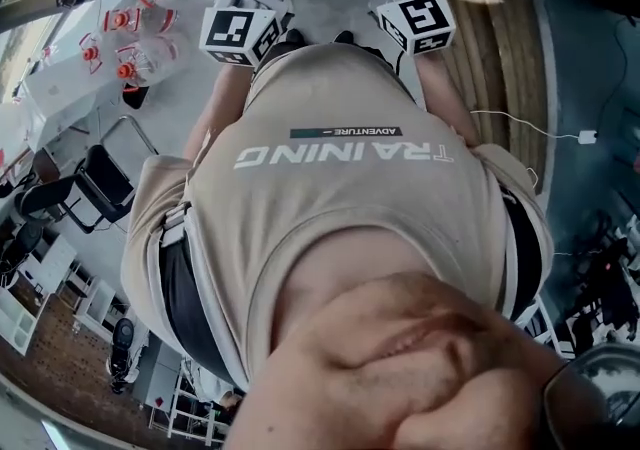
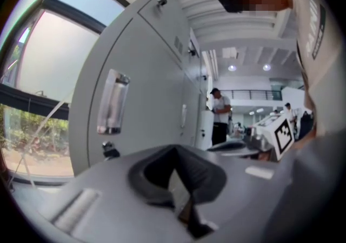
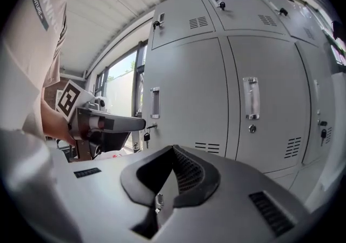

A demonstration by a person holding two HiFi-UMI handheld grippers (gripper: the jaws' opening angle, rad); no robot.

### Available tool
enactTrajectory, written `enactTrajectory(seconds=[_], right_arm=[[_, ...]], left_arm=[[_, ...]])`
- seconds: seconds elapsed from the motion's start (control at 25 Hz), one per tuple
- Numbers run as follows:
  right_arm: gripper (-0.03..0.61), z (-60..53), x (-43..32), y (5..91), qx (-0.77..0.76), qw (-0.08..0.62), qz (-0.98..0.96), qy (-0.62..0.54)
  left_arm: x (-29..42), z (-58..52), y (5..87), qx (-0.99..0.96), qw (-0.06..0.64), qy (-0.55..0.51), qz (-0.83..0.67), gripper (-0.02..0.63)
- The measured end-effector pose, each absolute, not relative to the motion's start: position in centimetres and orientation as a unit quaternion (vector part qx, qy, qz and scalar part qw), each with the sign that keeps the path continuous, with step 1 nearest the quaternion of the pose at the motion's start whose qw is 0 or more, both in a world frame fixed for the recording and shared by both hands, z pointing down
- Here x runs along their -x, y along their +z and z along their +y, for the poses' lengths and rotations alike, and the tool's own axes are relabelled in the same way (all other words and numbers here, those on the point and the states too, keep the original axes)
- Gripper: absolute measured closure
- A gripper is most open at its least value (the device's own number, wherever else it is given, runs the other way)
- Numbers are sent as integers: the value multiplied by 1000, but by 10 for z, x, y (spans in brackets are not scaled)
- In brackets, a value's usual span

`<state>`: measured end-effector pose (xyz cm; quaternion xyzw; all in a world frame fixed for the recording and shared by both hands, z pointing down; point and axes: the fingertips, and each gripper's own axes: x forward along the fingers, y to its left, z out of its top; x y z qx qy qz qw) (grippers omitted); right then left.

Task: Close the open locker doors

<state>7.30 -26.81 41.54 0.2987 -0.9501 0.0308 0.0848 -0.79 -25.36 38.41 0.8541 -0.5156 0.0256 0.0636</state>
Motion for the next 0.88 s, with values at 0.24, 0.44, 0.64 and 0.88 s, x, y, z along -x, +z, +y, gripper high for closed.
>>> enactTrajectory(seconds=[0.24, 0.44, 0.64, 0.88], right_arm=[[565, -268, -80, 388, -345, 59, -937, 23], [565, -277, -84, 374, -379, 48, -924, 14], [565, -282, -91, 374, -416, 34, -909, 13], [565, -278, -83, 374, -414, 38, -909, 11]], left_arm=[[25, -254, 367, -845, 45, 8, -533, 615], [33, -259, 352, -843, 17, -4, -537, 615], [29, -258, 366, -852, 27, 8, -523, 615], [35, -257, 365, -853, 20, 9, -521, 615]])
